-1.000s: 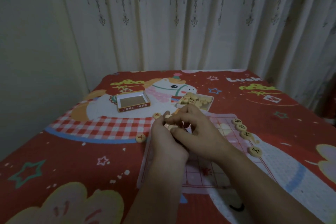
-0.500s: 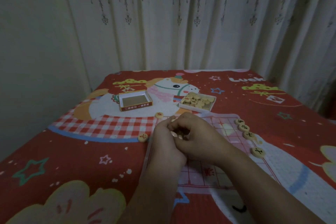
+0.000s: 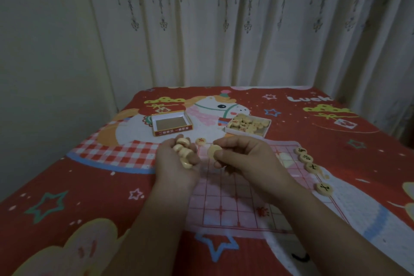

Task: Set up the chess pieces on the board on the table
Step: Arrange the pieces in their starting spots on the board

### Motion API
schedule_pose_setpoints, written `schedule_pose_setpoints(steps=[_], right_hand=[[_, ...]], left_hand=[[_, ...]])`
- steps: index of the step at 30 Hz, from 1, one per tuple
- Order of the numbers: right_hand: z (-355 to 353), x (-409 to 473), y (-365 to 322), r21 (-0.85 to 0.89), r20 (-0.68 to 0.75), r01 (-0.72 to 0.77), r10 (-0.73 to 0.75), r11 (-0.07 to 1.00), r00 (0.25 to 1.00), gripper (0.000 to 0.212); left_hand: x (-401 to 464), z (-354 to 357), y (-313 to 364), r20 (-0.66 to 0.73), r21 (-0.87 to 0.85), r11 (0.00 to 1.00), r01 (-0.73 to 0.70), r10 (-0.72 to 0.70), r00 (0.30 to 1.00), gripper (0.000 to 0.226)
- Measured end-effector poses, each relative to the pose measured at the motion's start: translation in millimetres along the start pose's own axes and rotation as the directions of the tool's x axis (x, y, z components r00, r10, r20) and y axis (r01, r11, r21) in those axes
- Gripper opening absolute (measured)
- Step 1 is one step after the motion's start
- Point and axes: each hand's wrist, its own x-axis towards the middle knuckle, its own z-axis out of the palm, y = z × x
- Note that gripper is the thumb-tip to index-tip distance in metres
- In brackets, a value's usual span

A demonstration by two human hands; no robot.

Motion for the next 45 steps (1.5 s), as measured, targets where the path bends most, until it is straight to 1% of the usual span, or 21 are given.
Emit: schedule_pose_setpoints(steps=[1, 2, 4, 6, 9, 13, 15, 17, 18, 21, 24, 28, 30, 31, 32, 34, 36, 38, 40, 43, 45], right_hand=[[1, -2, 1, -0.086, 0.035, 0.03, -0.027, 0.996, 0.999, 0.013], [4, -4, 2, -0.191, 0.08, 0.065, -0.051, 0.979, 0.996, 0.011], [11, -8, 7, -0.415, 0.214, 0.178, -0.094, 0.892, 0.972, 0.009], [19, -12, 12, -0.53, 0.358, 0.293, -0.103, 0.796, 0.928, 0.007], [27, -16, 18, -0.567, 0.488, 0.418, -0.119, 0.71, 0.865, 0.005], [32, -18, 22, -0.576, 0.575, 0.48, -0.088, 0.662, 0.813, 0.009], [30, -19, 22, -0.578, 0.573, 0.432, -0.033, 0.692, 0.819, 0.014], [26, -18, 19, -0.575, 0.528, 0.34, 0.02, 0.745, 0.849, 0.021], [24, -17, 19, -0.581, 0.51, 0.314, 0.035, 0.751, 0.86, 0.024], [24, -16, 19, -0.61, 0.502, 0.306, 0.057, 0.731, 0.863, 0.027], [28, -17, 20, -0.618, 0.526, 0.317, 0.079, 0.719, 0.847, 0.023], [31, -19, 22, -0.605, 0.544, 0.332, 0.071, 0.724, 0.836, 0.018], [30, -19, 21, -0.598, 0.521, 0.321, 0.051, 0.735, 0.852, 0.016], [28, -18, 21, -0.592, 0.485, 0.308, 0.024, 0.745, 0.874, 0.014], [26, -16, 21, -0.585, 0.428, 0.293, -0.018, 0.756, 0.903, 0.013], [23, -12, 22, -0.587, 0.268, 0.271, -0.133, 0.763, 0.954, 0.014], [23, -7, 26, -0.578, 0.1, 0.227, -0.208, 0.784, 0.973, 0.012], [23, -3, 30, -0.521, -0.014, 0.17, -0.208, 0.837, 0.978, 0.016], [23, -1, 31, -0.452, -0.082, 0.128, -0.184, 0.883, 0.979, 0.019], [25, 2, 27, -0.34, -0.166, 0.097, -0.161, 0.935, 0.973, 0.009], [23, 5, 26, -0.276, -0.224, 0.079, -0.144, 0.958, 0.964, 0.012]], left_hand=[[4, -2, 11, 0.02, -0.057, 0.998, -0.001, 0.002, 1.0, 0.021], [5, -4, 23, 0.01, -0.043, 0.999, -0.029, 0.03, 0.999, 0.023], [11, -10, 42, 0.021, -0.012, 0.998, -0.069, 0.07, 0.997, 0.024], [16, -20, 48, 0.023, -0.012, 0.997, -0.074, 0.074, 0.997, 0.024], [22, -32, 47, 0.072, -0.002, 0.998, -0.055, 0.055, 0.996, 0.025], [22, -34, 41, 0.106, 0.01, 0.999, -0.03, 0.029, 0.994, 0.023], [21, -33, 40, 0.117, 0.012, 1.0, -0.016, 0.015, 0.993, 0.02], [20, -34, 40, 0.116, 0.012, 1.0, -0.018, 0.017, 0.993, 0.019], [20, -34, 40, 0.114, 0.009, 1.0, -0.02, 0.019, 0.993, 0.019], [18, -32, 39, 0.117, 0.009, 1.0, -0.015, 0.014, 0.993, 0.02], [16, -29, 37, 0.115, 0.013, 1.0, 0.006, -0.007, 0.993, 0.021], [11, -24, 34, 0.12, 0.038, 0.999, 0.025, -0.03, 0.992, 0.021], [10, -22, 32, 0.131, 0.053, 0.998, 0.036, -0.043, 0.99, 0.02], [9, -21, 31, 0.139, 0.062, 0.997, 0.043, -0.051, 0.989, 0.02], [9, -20, 29, 0.147, 0.075, 0.996, 0.051, -0.061, 0.987, 0.02], [8, -17, 24, 0.162, 0.117, 0.991, 0.062, -0.081, 0.983, 0.017], [8, -15, 17, 0.177, 0.182, 0.982, 0.057, -0.09, 0.98, 0.013], [6, -13, 9, 0.196, 0.244, 0.968, 0.052, -0.101, 0.975, 0.015], [4, -10, 2, 0.219, 0.306, 0.951, 0.035, -0.106, 0.97, 0.021], [1, -9, -9, 0.268, 0.418, 0.909, -0.003, -0.121, 0.956, 0.024], [-1, -9, -13, 0.29, 0.45, 0.893, -0.02, -0.125, 0.949, 0.025]])
